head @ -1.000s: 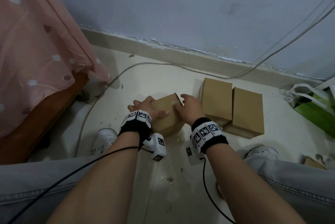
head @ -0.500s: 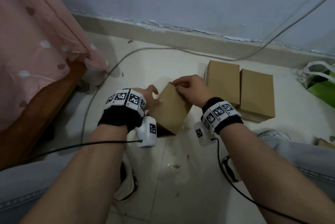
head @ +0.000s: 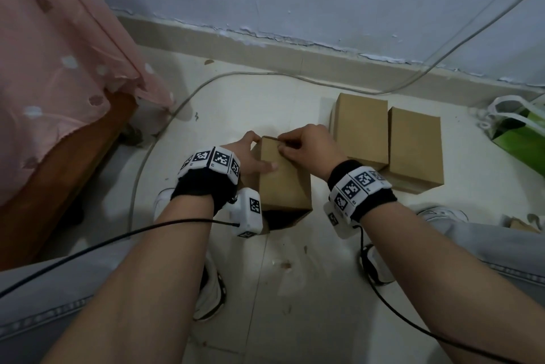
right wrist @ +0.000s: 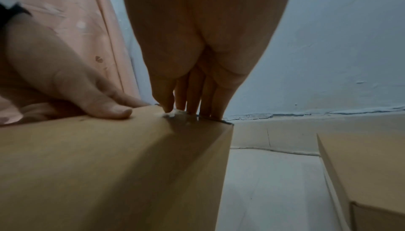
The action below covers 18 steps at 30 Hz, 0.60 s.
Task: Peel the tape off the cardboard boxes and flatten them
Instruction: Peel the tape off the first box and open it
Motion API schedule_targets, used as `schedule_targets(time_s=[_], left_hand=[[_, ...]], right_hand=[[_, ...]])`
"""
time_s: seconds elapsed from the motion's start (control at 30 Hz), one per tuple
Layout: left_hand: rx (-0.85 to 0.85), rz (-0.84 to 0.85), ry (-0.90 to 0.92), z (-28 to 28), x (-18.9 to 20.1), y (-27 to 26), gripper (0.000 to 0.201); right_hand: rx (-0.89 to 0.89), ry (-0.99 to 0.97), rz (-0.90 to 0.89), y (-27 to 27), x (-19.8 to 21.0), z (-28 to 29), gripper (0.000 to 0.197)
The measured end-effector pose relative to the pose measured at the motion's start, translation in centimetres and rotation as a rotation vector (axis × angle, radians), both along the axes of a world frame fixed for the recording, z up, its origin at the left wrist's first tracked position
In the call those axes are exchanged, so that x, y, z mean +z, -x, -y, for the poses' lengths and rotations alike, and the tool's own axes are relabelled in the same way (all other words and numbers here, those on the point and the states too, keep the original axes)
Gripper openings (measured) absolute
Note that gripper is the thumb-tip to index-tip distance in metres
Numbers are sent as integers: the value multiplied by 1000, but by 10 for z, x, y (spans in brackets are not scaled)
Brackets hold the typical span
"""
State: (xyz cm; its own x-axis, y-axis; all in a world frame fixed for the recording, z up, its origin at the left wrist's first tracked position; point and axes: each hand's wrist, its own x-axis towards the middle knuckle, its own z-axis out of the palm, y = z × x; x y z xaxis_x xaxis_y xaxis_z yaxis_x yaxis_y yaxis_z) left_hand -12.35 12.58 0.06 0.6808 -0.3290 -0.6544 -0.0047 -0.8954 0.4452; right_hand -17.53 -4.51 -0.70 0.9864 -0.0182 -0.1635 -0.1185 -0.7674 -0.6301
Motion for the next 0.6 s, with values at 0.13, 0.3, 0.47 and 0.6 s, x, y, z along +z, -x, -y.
schedule_targets(time_s=[0.13, 0.3, 0.47, 0.6], left_hand=[[-22, 34, -15, 1, -1, 2, 73], [-18, 30, -10, -2, -5, -1, 74], [-16, 18, -17, -6, -9, -4, 74], [9, -8, -4, -10, -12, -6, 74]], right_hand=[[-18, 20, -3, 10, -4, -3, 39], [-17, 28, 3, 12, -5, -6, 41], [-42, 45, 17, 9, -10, -12, 39], [-14, 85, 20, 7, -7, -18, 34]])
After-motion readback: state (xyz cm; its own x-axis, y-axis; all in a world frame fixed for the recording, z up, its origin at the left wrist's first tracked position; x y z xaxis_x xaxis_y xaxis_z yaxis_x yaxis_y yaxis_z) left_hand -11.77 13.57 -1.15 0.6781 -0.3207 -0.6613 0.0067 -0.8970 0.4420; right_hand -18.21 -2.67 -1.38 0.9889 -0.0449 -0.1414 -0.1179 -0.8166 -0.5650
